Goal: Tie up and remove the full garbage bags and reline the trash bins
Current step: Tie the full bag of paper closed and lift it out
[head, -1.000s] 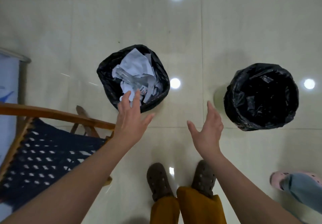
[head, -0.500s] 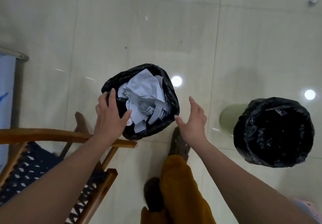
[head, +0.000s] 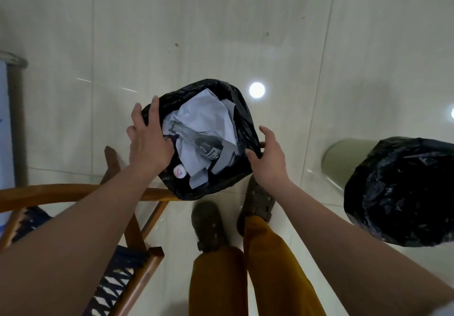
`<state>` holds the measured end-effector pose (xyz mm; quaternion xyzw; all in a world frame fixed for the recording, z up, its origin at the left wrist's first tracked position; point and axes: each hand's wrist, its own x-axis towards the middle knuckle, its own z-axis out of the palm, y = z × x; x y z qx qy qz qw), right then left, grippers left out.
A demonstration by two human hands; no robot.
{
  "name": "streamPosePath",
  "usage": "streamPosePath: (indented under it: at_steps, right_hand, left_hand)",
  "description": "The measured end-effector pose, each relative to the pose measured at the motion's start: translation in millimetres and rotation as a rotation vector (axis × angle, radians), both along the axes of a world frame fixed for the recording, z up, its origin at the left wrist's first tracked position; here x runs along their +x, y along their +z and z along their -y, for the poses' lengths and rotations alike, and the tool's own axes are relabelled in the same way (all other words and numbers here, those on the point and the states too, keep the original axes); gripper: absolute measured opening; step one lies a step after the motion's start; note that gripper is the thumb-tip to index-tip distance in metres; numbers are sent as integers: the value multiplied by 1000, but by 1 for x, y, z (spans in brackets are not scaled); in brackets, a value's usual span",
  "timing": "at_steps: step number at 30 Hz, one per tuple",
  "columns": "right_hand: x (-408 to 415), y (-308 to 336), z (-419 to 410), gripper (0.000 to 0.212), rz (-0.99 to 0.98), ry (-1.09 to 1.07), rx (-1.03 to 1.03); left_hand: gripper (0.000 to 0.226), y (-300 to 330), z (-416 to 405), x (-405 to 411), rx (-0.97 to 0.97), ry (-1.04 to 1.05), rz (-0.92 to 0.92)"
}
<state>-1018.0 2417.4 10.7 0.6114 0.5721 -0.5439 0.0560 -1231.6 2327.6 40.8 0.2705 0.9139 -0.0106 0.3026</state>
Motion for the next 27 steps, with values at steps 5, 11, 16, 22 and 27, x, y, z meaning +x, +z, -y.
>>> streamPosePath:
  at_steps: [5,11,16,22,27]
  right_hand:
    - [2,-6,1,39,61,-29,-7]
    - [-2,-9,6,31,146,-64,29]
    - [-1,-11,10,15,80,-224,-15]
    - [3,-1,11,37,43,-428,-109]
    - [1,2,9,31,125,-397,-143]
  left_hand:
    - [80,-5,2,0,33,-13,21]
    - [79,-10,6,-5,12,-74,-56]
    - [80,-11,9,-14,41,-189,-46]
    - [78,0,15,-18,68,-207,63]
    - [71,2,21,-24,23,-240,109]
